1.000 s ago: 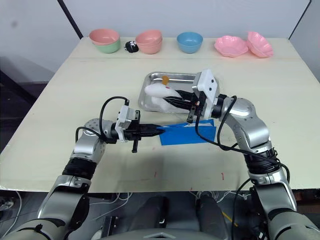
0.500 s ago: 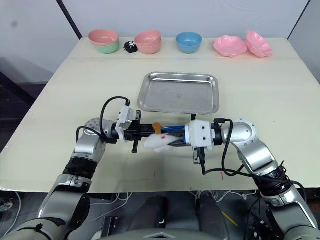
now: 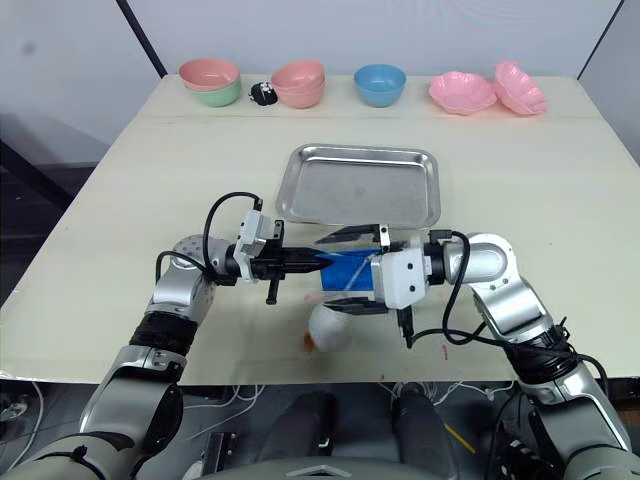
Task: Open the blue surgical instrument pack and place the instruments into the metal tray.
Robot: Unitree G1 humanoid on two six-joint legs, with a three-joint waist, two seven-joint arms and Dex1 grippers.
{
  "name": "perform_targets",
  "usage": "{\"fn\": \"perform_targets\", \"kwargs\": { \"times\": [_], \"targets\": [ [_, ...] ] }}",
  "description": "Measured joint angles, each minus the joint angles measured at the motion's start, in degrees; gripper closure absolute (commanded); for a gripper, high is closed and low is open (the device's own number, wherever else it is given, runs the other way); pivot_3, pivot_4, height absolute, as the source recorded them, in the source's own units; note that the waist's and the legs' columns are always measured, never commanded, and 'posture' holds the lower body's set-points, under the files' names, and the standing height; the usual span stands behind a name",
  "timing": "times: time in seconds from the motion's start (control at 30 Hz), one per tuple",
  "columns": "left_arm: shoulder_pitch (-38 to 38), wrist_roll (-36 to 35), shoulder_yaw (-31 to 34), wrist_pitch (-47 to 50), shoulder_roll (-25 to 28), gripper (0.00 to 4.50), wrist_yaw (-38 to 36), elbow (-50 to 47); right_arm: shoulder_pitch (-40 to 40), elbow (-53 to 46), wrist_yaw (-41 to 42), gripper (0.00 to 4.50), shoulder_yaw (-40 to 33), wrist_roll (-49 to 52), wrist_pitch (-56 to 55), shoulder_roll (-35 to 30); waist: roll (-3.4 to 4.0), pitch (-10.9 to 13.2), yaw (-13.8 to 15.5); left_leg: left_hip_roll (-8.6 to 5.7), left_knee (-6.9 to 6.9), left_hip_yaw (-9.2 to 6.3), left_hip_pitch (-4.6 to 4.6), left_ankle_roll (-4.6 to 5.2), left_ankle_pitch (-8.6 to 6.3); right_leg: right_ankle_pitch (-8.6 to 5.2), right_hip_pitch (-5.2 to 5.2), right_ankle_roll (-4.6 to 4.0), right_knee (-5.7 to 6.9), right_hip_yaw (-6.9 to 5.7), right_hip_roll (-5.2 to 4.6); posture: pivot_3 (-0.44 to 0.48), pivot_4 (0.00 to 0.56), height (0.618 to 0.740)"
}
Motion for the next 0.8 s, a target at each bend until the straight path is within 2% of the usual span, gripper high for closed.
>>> {"fn": "perform_targets", "kwargs": {
  "times": [0.17,0.3,0.43,0.63,0.8],
  "targets": [
    [0.03,0.04,-0.07,-0.38,-0.15,4.50,0.03,0.00,2.02,-0.26,-1.90,0.10,-5.48,7.01,7.83,-1.70,0.00,0.00,0.09,0.02,0.00,0.00,0.00,0.00,0.00,0.00,0.01,0.00,-0.01,0.01,-0.02,0.000,0.150,0.740],
    [0.15,0.04,-0.07,-0.59,-0.12,4.50,0.08,-0.01,3.98,-0.06,-1.86,0.10,-11.42,14.21,16.81,-5.83,0.00,0.00,0.09,0.03,0.00,-0.01,0.00,0.00,0.00,0.00,0.02,-0.01,-0.01,0.00,-0.04,0.000,0.150,0.740],
    [0.24,0.03,-0.10,-0.86,-0.16,4.50,0.20,-0.01,6.71,4.43,-0.07,0.10,-15.78,19.00,22.92,-8.51,0.00,0.00,0.08,0.02,0.00,0.03,0.00,0.00,0.00,0.00,0.03,-0.01,-0.01,0.01,-0.03,0.000,0.150,0.740],
    [0.22,0.02,-0.16,-0.89,-0.19,4.50,0.32,-0.01,8.72,7.77,2.33,0.10,-16.35,19.68,25.40,-8.81,0.00,0.00,0.05,0.01,0.00,0.04,0.01,0.00,0.00,0.00,0.03,0.00,-0.02,0.03,-0.02,0.000,0.150,0.740],
    [0.21,0.03,-0.14,-0.89,-0.09,4.50,0.31,-0.01,10.11,13.08,4.68,0.10,-14.08,15.44,23.02,-8.73,0.00,0.00,0.02,0.01,0.00,0.06,0.01,0.00,0.00,0.00,0.02,0.00,-0.01,0.03,-0.01,0.000,0.150,0.740]
  ]
}}
